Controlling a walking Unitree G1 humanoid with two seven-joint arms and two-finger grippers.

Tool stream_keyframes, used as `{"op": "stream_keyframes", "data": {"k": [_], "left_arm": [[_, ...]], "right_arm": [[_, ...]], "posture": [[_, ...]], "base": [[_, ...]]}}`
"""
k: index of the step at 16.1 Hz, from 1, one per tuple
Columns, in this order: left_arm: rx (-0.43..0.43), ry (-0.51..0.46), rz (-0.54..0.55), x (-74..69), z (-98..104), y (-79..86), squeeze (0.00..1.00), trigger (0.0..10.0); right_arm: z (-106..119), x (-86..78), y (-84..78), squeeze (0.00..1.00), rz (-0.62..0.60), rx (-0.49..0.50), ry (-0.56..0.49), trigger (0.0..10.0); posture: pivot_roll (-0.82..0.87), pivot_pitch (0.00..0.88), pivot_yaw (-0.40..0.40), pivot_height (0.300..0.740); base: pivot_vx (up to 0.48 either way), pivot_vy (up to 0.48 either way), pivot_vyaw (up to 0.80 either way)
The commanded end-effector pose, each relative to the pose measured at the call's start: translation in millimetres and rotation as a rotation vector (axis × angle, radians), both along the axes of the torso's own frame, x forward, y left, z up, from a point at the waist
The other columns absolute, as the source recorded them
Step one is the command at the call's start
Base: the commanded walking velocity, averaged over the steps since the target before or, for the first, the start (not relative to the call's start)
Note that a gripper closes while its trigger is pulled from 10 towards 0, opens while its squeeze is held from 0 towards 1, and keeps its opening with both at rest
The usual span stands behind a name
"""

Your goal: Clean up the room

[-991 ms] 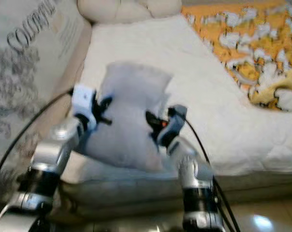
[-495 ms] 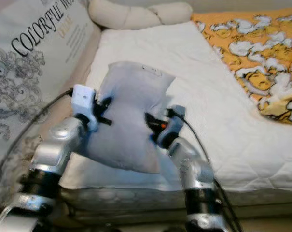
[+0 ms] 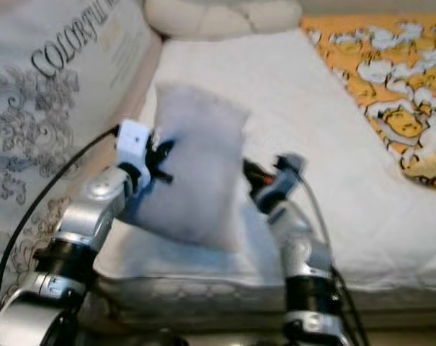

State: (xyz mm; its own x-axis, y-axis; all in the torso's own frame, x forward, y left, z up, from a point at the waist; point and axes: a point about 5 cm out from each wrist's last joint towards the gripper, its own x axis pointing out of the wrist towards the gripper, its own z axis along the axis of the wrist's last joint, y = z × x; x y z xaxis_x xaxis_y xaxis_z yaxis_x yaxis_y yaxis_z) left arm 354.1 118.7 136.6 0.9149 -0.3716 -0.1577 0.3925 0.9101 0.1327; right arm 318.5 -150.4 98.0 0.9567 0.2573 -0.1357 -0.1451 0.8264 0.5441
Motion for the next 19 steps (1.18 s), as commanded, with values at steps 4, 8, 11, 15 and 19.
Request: {"op": "stream_keyframes", "data": {"k": [4, 8, 11, 15, 19], "left_arm": [[0.242, -0.11, 0.027, 23.4, 10, 21.5, 0.0, 10.0], [0.425, -0.137, 0.157, 38.8, 27, 68.2, 0.0, 10.0], [0.497, -0.11, 0.258, 39.7, 35, 106.0, 0.0, 10.0], [0.55, -0.061, 0.443, 29.7, 25, 144.3, 0.0, 10.0], [0.551, 0.078, 0.459, 19.0, -3, 150.8, 0.0, 10.0]], "right_arm": [[1, -8.5, -3.6, 1.0, 0.108, -0.136, -0.06, 10.0], [21, -30.3, 3.1, 1.0, 0.43, -0.147, -0.211, 10.0], [26, -37.6, 0.0, 1.0, 0.56, -0.173, -0.231, 10.0], [33, -38.6, 4.2, 1.0, 0.691, -0.216, -0.245, 10.0], [35, -45.3, 8.6, 1.0, 0.798, -0.218, -0.231, 10.0]], "posture": [[-0.09, 0.0, 0.118, 0.74], [-0.12, 0.0, 0.138, 0.74], [-0.13, 0.0, 0.147, 0.74], [-0.13, 0.0, 0.123, 0.74], [-0.16, 0.0, 0.114, 0.74]], "base": [[0.0, 0.0, 0.0], [0.0, 0.0, 0.0], [0.0, 0.0, 0.0], [0.0, 0.0, 0.0], [0.0, 0.0, 0.0]]}}
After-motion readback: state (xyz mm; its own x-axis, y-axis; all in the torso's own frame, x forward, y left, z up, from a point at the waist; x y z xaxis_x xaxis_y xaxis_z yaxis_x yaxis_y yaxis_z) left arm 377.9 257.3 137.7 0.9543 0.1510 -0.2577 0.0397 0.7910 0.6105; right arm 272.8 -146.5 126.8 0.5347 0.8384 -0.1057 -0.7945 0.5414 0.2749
